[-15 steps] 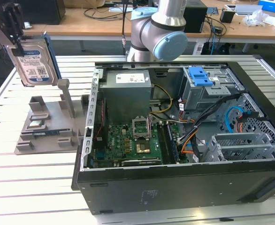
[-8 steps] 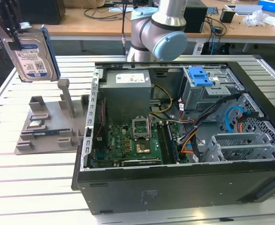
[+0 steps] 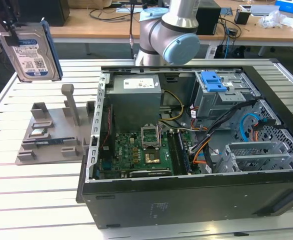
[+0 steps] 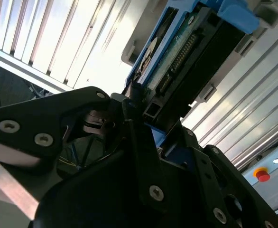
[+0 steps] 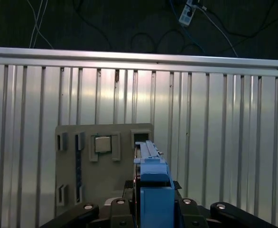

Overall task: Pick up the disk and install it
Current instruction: 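Pick up the disk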

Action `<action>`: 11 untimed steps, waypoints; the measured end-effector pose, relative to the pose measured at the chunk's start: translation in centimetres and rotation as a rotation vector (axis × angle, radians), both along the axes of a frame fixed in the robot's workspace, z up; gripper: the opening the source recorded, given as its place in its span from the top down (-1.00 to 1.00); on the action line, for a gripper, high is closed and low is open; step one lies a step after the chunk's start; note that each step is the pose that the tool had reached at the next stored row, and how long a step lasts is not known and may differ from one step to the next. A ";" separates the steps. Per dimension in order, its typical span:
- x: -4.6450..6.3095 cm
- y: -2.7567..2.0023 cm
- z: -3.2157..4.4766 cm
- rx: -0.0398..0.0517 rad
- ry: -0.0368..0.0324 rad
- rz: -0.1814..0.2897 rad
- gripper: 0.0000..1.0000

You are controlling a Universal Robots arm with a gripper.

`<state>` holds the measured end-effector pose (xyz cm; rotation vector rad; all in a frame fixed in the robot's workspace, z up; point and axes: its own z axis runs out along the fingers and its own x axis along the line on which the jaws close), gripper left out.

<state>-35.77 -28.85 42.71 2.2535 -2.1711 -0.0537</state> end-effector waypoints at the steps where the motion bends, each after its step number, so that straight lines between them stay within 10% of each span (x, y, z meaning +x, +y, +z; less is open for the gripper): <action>1: 0.0 0.00 0.21 0.0000 0.0000 0.000 0.26; 11: 0.0 0.01 3.17 0.0000 0.0000 0.000 0.26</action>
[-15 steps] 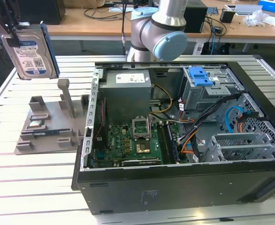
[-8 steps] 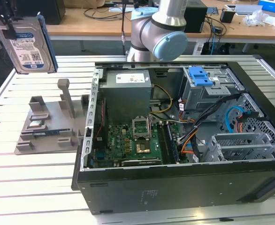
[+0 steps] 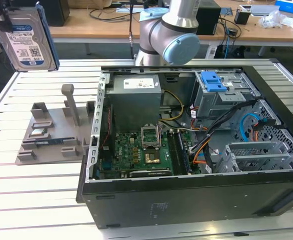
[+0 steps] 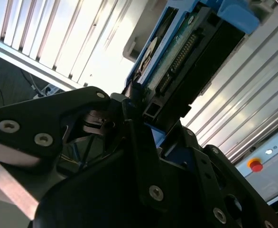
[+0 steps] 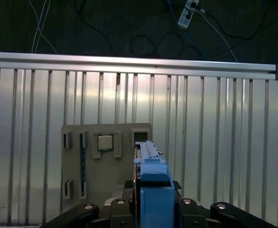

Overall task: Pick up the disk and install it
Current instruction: 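Pick up the disk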

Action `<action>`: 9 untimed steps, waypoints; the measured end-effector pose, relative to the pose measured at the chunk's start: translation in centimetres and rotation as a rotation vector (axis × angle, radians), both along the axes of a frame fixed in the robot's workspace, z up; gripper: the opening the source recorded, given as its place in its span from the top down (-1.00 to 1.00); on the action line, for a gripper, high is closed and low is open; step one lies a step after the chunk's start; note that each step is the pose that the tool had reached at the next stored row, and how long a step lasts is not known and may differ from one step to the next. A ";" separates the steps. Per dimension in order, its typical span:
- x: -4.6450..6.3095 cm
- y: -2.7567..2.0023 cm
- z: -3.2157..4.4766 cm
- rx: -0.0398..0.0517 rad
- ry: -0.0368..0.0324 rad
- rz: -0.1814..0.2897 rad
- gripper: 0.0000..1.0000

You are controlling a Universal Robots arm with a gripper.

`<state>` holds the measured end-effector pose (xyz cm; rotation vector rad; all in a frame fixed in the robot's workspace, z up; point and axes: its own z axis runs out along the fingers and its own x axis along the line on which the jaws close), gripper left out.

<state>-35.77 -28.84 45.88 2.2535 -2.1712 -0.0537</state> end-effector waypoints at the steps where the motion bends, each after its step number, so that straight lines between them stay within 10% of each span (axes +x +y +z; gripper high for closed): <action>1: 0.0 0.00 0.24 -0.0001 0.0001 0.000 0.26; 9: 0.0 0.00 2.54 0.0000 0.0000 0.000 0.26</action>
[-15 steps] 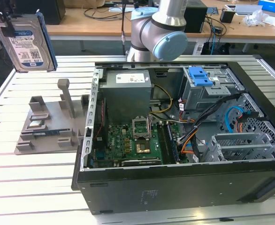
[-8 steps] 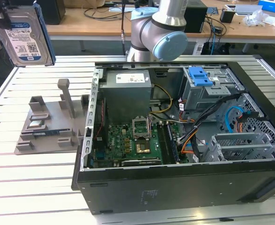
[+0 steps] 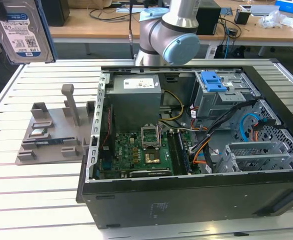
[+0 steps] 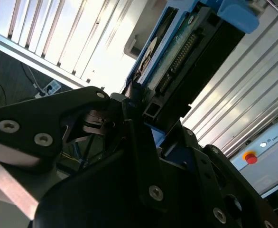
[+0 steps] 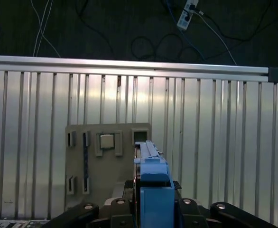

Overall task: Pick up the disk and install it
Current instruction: 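Pick up the disk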

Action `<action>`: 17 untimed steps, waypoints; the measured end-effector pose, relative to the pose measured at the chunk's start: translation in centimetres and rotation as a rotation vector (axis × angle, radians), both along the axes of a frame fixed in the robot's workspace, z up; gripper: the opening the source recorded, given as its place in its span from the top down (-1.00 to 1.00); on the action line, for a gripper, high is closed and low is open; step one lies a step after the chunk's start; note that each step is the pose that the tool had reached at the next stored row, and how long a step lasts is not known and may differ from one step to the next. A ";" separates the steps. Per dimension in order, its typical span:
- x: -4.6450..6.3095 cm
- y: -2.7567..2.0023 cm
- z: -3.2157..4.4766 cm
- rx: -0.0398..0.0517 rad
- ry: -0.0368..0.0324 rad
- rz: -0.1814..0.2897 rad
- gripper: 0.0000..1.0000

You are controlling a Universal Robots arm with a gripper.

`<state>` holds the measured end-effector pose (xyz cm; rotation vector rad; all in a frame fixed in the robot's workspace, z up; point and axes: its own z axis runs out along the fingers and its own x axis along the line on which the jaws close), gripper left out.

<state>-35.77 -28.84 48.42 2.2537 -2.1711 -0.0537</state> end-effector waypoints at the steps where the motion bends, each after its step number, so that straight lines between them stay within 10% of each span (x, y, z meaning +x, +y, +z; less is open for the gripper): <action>1: 0.0 0.00 0.24 0.0000 0.0001 0.000 0.26; 17: 0.0 0.01 4.63 0.0000 -0.0001 0.000 0.26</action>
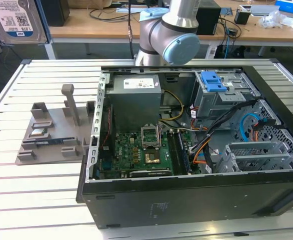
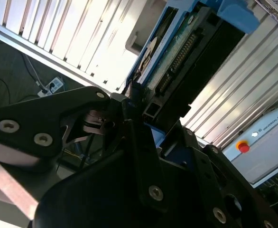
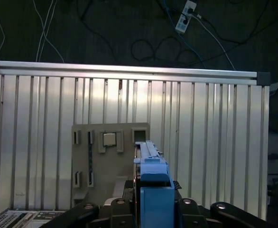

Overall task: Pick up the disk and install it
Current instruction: 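Pick up the disk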

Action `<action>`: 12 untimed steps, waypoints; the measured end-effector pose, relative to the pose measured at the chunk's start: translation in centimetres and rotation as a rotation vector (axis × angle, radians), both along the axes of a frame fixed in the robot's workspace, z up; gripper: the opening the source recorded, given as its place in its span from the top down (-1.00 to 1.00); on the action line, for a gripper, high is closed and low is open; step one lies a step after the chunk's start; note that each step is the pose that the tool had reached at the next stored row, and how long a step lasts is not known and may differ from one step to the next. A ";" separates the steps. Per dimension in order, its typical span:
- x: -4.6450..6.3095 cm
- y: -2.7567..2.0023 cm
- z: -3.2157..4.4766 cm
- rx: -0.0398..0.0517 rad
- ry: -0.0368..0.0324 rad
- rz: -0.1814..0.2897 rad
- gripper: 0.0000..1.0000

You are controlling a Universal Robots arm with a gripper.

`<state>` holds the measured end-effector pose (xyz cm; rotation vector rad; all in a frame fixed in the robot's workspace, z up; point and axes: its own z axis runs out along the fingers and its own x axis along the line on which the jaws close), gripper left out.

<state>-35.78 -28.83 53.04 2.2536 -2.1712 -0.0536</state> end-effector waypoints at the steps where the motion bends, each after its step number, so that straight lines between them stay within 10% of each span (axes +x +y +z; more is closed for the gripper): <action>1: 0.0 0.00 0.30 -0.0001 0.0001 0.000 0.26; 12: 0.1 -0.39 1.46 0.0047 0.0002 0.000 0.26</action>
